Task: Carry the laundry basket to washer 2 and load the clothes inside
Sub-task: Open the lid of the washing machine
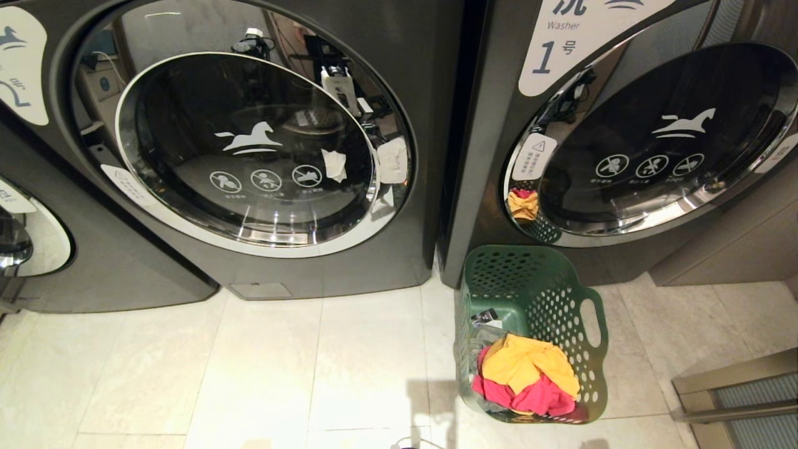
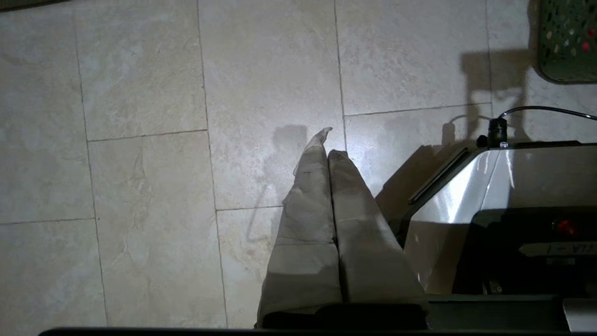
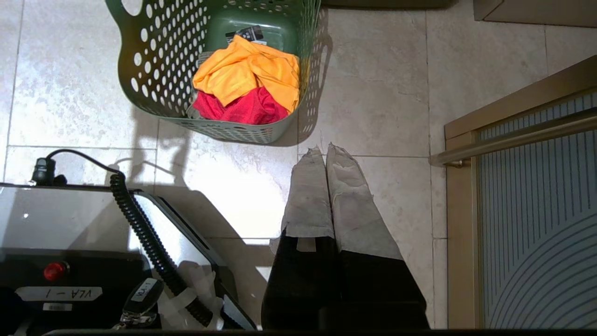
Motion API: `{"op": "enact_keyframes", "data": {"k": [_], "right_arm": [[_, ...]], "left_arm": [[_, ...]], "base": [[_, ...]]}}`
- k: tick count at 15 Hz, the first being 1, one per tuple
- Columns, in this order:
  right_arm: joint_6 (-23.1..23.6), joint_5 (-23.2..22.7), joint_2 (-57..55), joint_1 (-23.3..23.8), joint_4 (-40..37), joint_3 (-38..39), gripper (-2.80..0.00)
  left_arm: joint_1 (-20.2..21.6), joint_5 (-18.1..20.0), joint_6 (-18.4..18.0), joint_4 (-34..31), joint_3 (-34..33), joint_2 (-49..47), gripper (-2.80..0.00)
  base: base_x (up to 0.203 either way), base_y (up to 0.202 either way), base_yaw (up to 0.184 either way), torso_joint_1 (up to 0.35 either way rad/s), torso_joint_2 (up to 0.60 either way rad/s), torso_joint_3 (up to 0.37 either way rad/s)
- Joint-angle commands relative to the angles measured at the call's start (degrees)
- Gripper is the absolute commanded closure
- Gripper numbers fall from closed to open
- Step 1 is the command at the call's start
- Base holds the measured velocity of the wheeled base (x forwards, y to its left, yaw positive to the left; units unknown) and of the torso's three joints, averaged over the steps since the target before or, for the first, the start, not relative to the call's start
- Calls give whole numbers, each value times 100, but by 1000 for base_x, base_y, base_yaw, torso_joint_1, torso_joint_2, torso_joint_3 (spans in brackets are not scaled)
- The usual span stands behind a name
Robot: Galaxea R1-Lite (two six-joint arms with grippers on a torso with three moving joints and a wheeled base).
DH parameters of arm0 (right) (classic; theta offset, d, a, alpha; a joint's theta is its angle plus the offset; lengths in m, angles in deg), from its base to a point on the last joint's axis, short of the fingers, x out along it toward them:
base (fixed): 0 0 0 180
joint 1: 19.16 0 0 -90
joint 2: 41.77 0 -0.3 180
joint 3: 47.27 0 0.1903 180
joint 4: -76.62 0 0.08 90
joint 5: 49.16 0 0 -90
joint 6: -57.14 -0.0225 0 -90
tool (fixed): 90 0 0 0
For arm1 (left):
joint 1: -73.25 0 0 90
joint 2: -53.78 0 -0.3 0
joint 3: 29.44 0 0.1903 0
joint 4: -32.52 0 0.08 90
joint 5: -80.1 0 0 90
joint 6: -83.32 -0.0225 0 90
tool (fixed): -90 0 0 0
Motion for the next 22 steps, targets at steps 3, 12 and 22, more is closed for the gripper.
{"op": "enact_keyframes", "data": {"k": [3, 12, 22], "right_arm": [[3, 6, 136, -16, -28, -11, 0], [15, -229, 1043, -51, -143, -61, 0], [-170, -194, 1043, -60, -134, -61, 0]], "left_arm": [[-318, -79, 61, -14, -19, -12, 0], [-897, -76, 194, -4, -14, 981, 0], [-889, -448, 740, 3, -27, 1623, 0]], "base": [[0, 0, 0, 0, 0, 0], [0, 0, 0, 0, 0, 0], [0, 0, 0, 0, 0, 0]]}}
